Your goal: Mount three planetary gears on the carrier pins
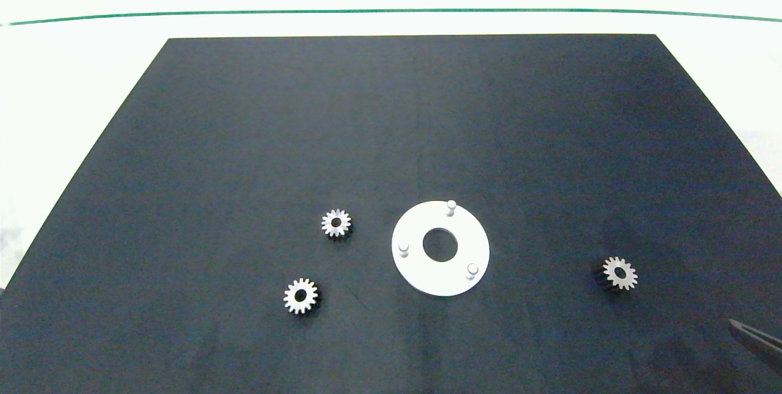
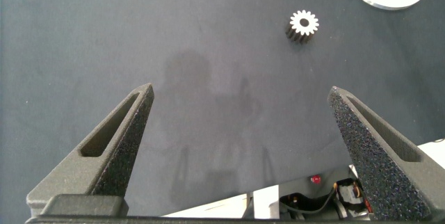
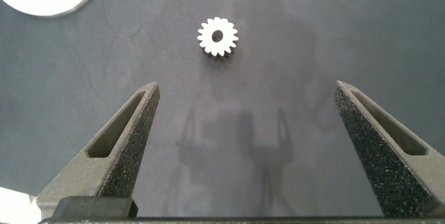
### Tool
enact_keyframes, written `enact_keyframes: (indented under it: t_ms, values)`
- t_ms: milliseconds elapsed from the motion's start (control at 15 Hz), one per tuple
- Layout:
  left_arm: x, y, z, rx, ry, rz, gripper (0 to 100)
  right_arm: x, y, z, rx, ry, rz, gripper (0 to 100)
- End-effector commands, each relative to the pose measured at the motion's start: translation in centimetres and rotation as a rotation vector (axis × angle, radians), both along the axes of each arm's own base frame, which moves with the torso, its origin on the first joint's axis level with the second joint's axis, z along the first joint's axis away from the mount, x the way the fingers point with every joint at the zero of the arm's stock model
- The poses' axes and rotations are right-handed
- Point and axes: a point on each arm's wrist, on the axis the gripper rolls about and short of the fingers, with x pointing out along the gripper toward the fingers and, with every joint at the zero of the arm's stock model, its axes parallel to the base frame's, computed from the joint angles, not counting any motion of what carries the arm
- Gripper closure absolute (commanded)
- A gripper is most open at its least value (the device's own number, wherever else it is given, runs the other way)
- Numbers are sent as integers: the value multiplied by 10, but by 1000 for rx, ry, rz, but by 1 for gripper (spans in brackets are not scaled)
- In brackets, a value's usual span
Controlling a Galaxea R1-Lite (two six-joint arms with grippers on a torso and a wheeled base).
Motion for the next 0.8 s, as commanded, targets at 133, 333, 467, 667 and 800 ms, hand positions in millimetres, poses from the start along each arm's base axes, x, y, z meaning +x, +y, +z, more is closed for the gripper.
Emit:
enact_keyframes:
  t_ms: [133, 333, 467, 667, 800]
  values:
    - [0, 0, -2, 1, 5, 3, 0, 52, 12, -8, -49, 191, 59, 0]
    - [1, 0, 0, 2, 11, 1, 0, 70, 15, -20, -101, 271, 96, 0]
    - [0, 0, -1, 0, 8, 0, 0, 73, 16, -20, -114, 271, 100, 0]
    - [1, 0, -1, -1, 15, -3, 0, 84, 18, -19, -114, 288, 102, 0]
    - [1, 0, -1, -1, 16, -3, 0, 96, 19, -17, -114, 299, 100, 0]
